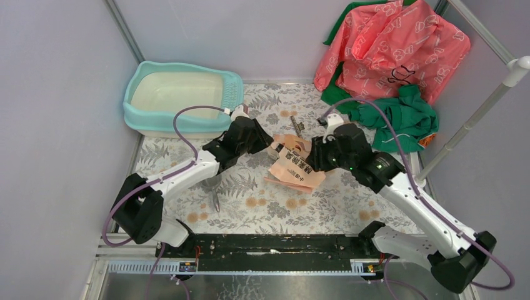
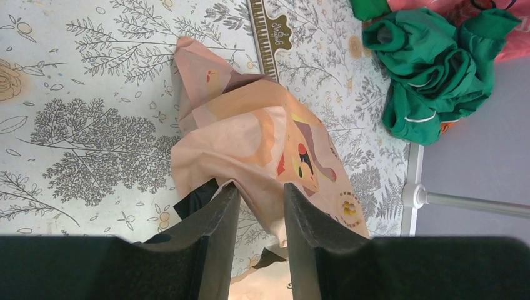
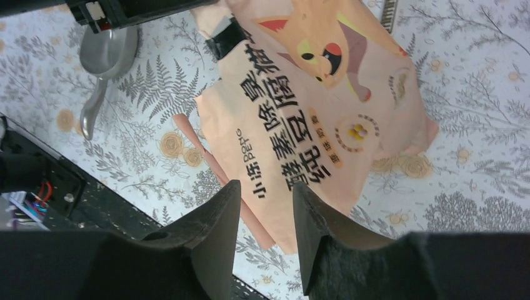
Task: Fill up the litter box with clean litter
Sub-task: Open the cat litter bag at the center of the board.
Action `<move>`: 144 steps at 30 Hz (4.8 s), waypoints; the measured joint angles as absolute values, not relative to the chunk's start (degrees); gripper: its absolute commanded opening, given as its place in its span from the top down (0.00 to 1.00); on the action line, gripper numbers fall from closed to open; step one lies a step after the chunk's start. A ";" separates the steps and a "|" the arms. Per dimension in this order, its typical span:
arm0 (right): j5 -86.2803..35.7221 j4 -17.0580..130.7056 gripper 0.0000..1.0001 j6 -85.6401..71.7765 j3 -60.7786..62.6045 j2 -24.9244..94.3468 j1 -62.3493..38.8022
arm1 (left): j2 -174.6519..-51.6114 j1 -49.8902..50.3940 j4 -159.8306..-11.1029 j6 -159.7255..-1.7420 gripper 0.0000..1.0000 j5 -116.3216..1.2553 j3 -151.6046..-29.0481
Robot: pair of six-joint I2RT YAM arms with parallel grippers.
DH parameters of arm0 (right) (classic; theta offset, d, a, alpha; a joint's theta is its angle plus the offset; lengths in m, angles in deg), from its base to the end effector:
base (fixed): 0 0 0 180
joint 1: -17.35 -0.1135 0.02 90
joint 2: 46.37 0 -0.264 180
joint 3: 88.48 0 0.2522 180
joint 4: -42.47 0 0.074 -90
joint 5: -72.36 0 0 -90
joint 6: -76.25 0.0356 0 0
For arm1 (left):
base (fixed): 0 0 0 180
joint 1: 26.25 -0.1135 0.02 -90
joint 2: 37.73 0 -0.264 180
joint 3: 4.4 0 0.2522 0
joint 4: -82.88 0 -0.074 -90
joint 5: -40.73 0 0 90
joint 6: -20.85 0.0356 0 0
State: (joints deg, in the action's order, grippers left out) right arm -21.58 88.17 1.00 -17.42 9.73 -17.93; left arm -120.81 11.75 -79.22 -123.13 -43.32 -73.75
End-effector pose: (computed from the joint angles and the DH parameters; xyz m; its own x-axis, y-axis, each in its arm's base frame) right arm 0.1705 0.1236 0.3417 -0.5625 -0.0868 -0.8222 -0.4976 0.8298 0.2528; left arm 0.2594 -0.1980 0.2583 -0.6820 -0.4880 -0.5447 -0.0150 0.7540 -0.6567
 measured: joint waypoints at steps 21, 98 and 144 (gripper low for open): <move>1.26 68.04 0.55 -12.60 -15.89 25.00 -36.95 | -121.69 11.69 -75.46 -120.77 0.66 -47.69 -76.81; 13.21 40.94 0.53 -19.05 -23.98 37.77 -39.75 | -117.67 10.92 -69.60 -119.55 0.41 -46.86 -78.47; 11.01 53.46 0.60 -19.64 -15.57 41.77 -31.88 | -103.92 9.76 -68.05 -121.25 0.14 -38.77 -72.13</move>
State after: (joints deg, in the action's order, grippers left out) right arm 11.01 53.46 -19.64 -15.57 41.77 -31.88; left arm -103.92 9.76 -68.05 -121.25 -38.77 -72.13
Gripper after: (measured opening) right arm 0.397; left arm 0.861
